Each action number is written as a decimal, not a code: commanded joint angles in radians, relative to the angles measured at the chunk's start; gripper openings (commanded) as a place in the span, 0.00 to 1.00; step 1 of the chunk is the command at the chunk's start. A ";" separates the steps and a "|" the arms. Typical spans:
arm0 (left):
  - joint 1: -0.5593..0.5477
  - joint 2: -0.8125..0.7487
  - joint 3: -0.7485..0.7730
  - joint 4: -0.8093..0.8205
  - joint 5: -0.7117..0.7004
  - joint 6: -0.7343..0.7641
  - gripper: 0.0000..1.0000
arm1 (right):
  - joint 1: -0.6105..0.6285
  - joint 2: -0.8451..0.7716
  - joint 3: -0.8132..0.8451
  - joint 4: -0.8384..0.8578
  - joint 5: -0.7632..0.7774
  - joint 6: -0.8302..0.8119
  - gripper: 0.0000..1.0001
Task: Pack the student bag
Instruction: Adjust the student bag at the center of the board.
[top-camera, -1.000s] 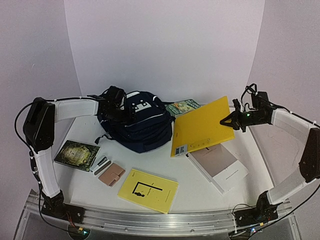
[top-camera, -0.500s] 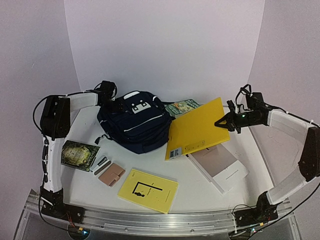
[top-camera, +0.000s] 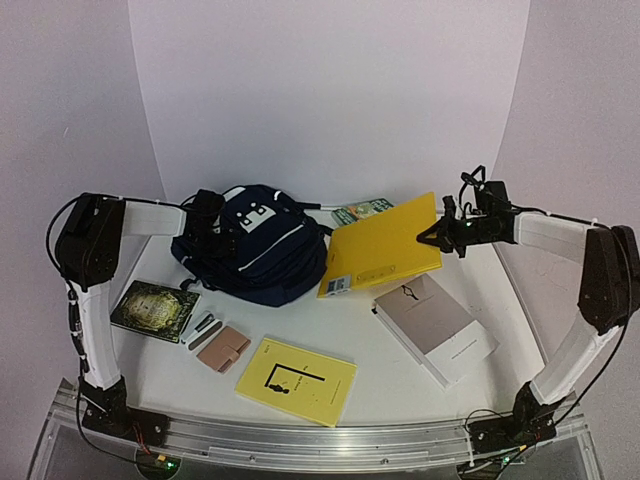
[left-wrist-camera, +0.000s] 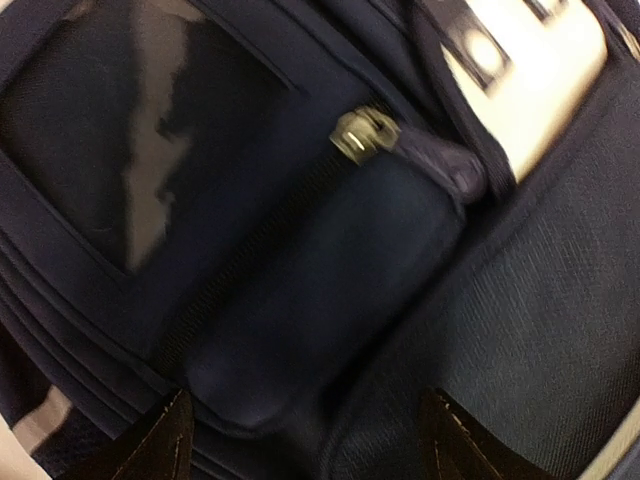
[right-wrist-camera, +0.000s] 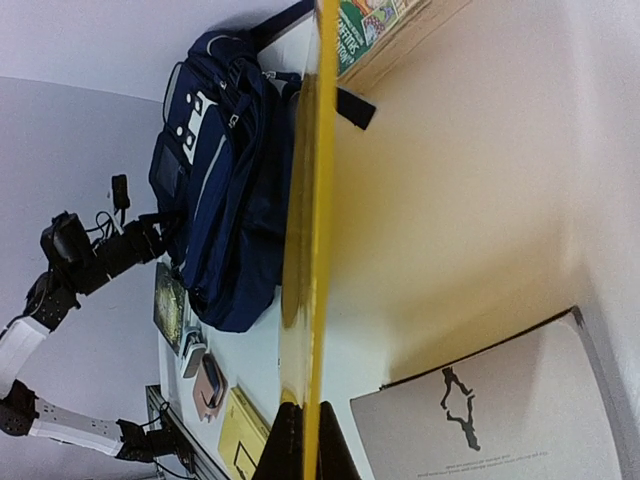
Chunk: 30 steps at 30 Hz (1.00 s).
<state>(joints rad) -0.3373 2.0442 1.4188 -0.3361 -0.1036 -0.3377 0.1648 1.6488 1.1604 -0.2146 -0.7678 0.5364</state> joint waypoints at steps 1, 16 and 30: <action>-0.039 -0.085 -0.049 -0.043 0.060 -0.052 0.79 | 0.012 0.027 0.081 0.105 0.064 0.010 0.00; -0.241 -0.137 0.191 -0.260 0.032 0.262 0.79 | -0.050 -0.166 0.068 -0.055 0.051 -0.125 0.00; -0.339 0.204 0.375 -0.358 -0.378 0.336 0.81 | -0.053 -0.235 0.016 -0.092 -0.105 -0.120 0.00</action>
<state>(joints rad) -0.6760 2.2052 1.7062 -0.6246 -0.3243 -0.0330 0.1119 1.4786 1.1816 -0.3304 -0.7856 0.4194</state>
